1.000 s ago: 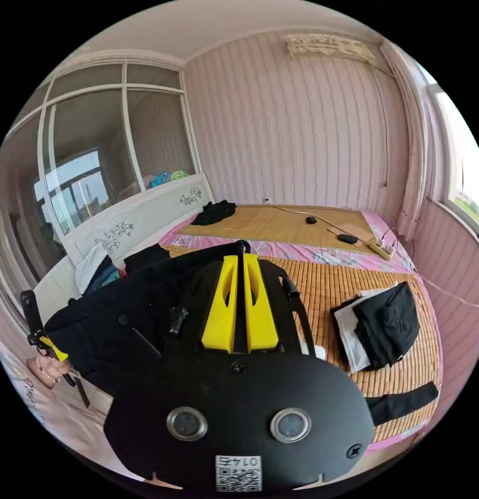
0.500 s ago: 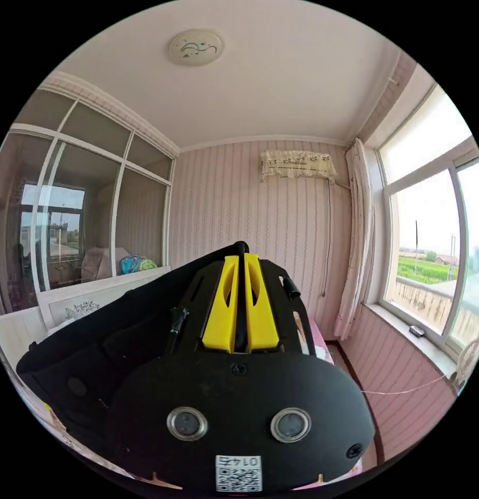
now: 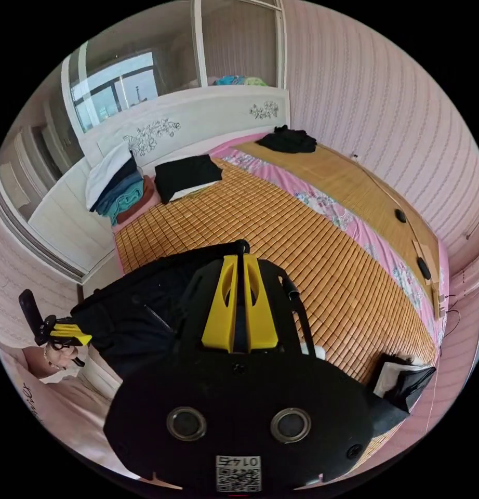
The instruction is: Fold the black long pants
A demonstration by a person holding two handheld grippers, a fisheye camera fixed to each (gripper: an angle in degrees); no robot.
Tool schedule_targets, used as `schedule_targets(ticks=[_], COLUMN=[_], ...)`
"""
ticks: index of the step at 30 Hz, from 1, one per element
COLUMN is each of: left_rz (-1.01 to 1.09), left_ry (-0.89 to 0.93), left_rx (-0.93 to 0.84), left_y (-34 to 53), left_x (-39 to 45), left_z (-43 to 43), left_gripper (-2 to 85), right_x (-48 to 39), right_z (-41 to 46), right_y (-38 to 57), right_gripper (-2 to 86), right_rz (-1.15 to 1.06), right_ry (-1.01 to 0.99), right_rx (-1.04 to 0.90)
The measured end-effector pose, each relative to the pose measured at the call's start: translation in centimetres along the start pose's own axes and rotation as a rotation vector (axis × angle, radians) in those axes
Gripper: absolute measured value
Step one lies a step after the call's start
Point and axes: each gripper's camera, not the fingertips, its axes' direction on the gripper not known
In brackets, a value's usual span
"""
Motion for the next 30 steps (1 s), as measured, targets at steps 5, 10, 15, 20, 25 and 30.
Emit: schedule_targets(ticks=[5,10,15,20,25,30], left_rz=[-0.217,-0.244,-0.278,-0.207,-0.150,-0.108], left_ry=[-0.139,-0.234,-0.607,-0.670,-0.566,-0.468], left_rx=[-0.091,0.078,0.108,0.093,0.011,-0.088], left_y=[4.3,2.2,-0.6,0.0,1.1,1.3], left_x=[-7.8,-11.5,-16.1,-15.4,-13.5,-11.9], left_z=[-0.3,-5.1,-8.7,-8.8,-5.6,-0.8], left_gripper=[-1.0,-1.0,-0.9,-0.8,-0.5,-0.3], right_x=[-4.7,-9.7,-17.6,-23.5,-23.0,-19.3], right_z=[10.0,10.4,11.1,8.6,5.3,3.4], right_y=[-0.9,-11.5,-18.4,-14.9,-11.5,-9.8], right_gripper=[0.3,2.1,5.3,6.5,6.4,6.4], right_rz=[-0.004,-0.181,-0.321,-0.575,-0.612,-0.521], right_ry=[-0.105,-0.118,0.043,0.230,0.293,0.296], right_rx=[-0.134,-0.095,-0.067,0.067,0.142,0.140])
